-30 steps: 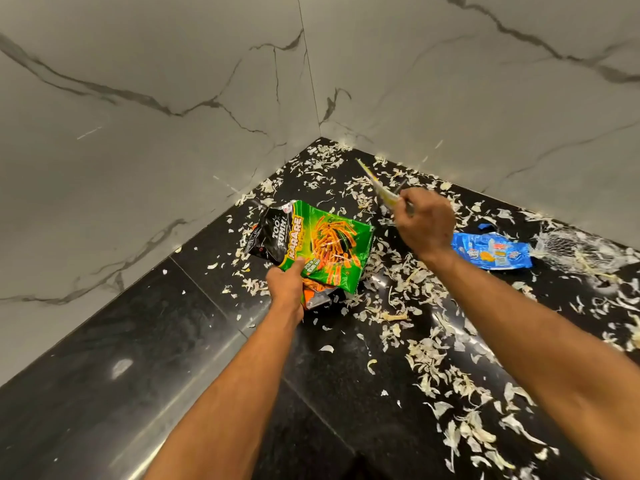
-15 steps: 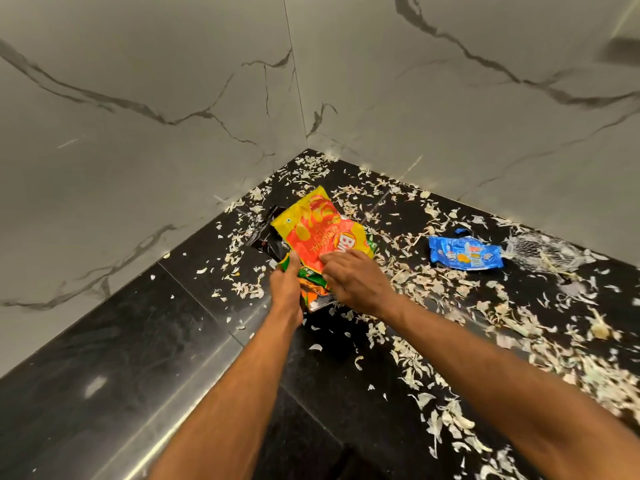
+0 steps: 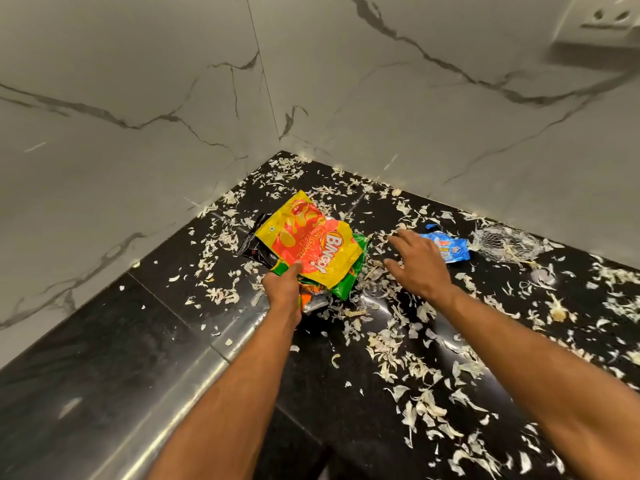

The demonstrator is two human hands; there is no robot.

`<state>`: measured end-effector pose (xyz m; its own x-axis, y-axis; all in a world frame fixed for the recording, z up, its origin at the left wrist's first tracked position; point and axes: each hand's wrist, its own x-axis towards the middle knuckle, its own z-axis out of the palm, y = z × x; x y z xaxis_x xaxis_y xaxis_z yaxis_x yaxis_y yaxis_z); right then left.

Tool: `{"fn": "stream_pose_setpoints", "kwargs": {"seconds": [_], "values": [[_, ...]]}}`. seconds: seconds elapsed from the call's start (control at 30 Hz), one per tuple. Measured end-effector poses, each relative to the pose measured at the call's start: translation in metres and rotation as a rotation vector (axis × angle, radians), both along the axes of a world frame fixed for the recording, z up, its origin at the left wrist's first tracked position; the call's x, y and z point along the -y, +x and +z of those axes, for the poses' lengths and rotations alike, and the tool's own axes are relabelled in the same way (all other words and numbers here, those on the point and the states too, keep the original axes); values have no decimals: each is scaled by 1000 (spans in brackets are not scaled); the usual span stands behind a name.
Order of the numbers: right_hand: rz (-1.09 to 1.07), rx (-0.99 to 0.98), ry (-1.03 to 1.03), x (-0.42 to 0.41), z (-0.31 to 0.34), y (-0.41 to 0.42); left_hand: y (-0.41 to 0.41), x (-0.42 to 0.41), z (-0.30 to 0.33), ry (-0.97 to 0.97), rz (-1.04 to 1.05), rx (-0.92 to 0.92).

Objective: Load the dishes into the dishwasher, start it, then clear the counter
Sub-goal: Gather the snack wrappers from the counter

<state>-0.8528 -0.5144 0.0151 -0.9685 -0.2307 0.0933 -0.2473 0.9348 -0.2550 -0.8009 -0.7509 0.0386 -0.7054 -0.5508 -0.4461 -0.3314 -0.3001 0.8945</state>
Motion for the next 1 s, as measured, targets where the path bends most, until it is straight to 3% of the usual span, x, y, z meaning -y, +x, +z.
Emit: {"fn": "stream_pose_setpoints", "kwargs": {"seconds": [0.1,0.23,0.47,0.6,0.83,1.0], "values": [[-156,151,88,-29,-8,-6,0,-1,-2,-2,10,20],[-242,193,8,-40,-15,-6,-1,-3,-5,-12,11,25],[-343,55,-110,-36,-22,-8,1,2,-8,-42,-2,16],[-428,-183,-317,-32,-16,-7,2,4,-11,-52,-3,27],[-18,-508,-431,16,17,-2,-1,-12,-9,-8,-56,25],[345,-413,-223,47,12,12,-3,-25,-5,59,-157,-2]]}}
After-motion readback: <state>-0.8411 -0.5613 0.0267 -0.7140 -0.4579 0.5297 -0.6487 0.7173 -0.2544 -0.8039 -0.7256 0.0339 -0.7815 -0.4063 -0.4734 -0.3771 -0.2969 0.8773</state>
